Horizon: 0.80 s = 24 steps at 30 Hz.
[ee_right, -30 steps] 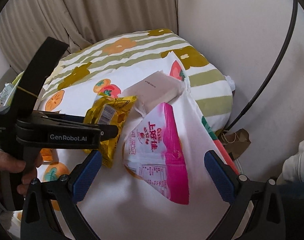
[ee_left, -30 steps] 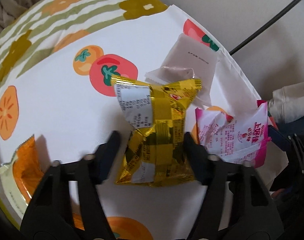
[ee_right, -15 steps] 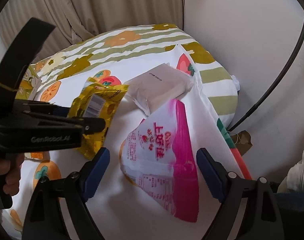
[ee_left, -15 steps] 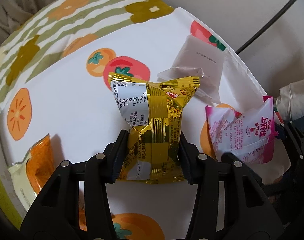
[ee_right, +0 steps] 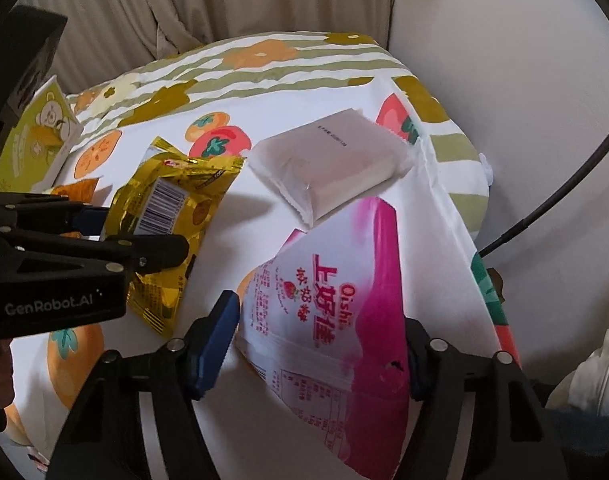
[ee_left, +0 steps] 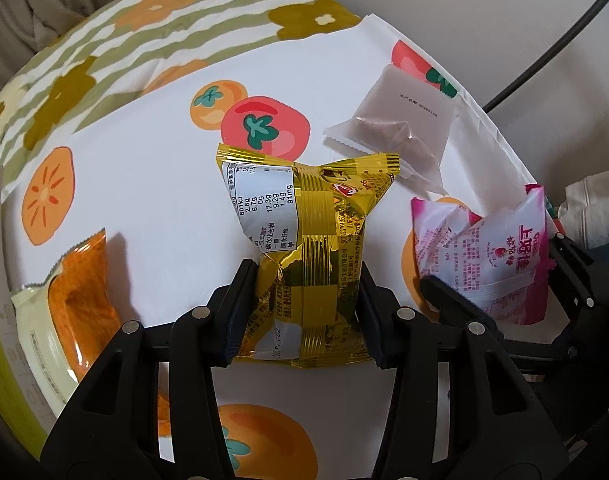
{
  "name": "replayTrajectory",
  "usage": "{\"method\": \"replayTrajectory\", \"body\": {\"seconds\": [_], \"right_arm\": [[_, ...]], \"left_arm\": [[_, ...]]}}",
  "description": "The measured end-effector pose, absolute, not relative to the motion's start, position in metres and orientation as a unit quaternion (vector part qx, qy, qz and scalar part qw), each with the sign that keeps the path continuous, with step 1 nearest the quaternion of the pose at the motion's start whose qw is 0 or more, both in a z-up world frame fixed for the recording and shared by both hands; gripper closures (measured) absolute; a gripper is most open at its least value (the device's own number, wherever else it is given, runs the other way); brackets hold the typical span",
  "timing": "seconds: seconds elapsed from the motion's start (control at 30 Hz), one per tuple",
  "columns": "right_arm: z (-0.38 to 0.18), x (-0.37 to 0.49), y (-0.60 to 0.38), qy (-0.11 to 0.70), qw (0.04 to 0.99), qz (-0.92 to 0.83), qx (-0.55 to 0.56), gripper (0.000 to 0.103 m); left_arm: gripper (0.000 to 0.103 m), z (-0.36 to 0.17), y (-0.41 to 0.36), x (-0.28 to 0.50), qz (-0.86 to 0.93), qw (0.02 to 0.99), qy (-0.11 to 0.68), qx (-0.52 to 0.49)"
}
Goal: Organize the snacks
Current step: 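Grasp the gold bag with left tool while right tool grasps pink Oishi bag, then drop the gold bag into the box with left tool while right tool drops pink bag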
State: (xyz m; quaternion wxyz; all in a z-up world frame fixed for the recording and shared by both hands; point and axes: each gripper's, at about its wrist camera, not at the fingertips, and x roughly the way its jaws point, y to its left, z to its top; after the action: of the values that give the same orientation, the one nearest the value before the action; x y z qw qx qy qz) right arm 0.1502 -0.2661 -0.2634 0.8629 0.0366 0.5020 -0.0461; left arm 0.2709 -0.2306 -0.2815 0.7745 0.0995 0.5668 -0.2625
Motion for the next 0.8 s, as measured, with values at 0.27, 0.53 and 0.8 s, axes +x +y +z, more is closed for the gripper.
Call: {"method": "replayTrajectory", "body": {"seconds": [0.27, 0.53, 0.8], "right_arm": [[-0.254, 0.145, -0.265, 0.497, 0.866, -0.034, 0.038, 0.061], [-0.218, 0.132, -0.266, 0.47, 0.882, -0.022, 0.029, 0.066], [-0.152, 0.125, -0.256, 0.423, 0.906, 0.019, 0.019, 0.068]], "left_arm": [[0.059, -0.265, -0.228, 0.262, -0.252, 0.788, 0.554, 0.091], [0.059, -0.218, -0.216, 0.246, -0.238, 0.814, 0.525, 0.072], [0.059, -0.144, -0.174, 0.227, -0.194, 0.854, 0.482, 0.03]]}}
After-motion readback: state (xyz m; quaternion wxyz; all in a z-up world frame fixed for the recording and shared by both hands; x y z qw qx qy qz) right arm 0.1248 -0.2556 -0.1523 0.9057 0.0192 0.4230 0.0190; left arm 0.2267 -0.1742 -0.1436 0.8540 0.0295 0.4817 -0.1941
